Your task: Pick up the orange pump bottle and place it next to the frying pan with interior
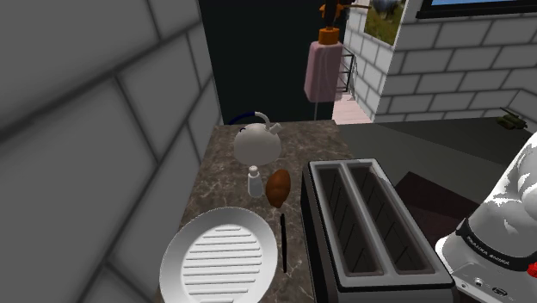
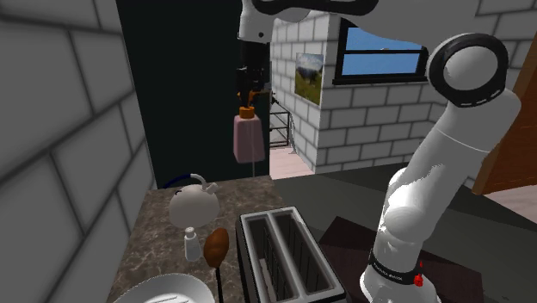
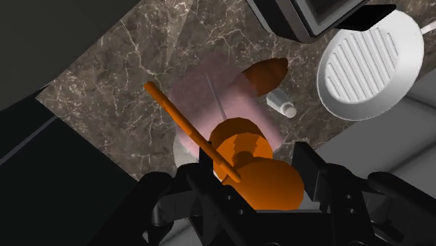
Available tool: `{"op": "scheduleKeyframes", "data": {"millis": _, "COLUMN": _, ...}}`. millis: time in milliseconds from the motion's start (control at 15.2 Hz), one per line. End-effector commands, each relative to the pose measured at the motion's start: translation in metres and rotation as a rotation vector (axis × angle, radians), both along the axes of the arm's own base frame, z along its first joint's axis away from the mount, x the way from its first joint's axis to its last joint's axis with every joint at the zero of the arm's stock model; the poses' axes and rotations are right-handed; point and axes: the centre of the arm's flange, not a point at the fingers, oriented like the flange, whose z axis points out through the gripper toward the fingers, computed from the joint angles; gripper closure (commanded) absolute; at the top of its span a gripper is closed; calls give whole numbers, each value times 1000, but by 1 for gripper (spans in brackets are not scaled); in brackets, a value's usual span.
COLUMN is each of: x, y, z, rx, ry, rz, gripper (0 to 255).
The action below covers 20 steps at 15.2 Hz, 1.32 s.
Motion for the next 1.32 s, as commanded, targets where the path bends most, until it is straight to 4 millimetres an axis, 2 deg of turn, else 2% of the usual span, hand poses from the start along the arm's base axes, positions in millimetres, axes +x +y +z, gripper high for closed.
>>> {"op": "scheduleKeyframes", "data": {"millis": 0, "x": -16, "y": 19, "z": 0, "rx": 0, "ry": 0, "rz": -1, "gripper": 255}}
{"op": "scheduleKeyframes", "data": {"millis": 1254, "x": -182, "y": 207, "z": 1, "rx": 0, "ry": 0, "rz": -1, "gripper": 255}}
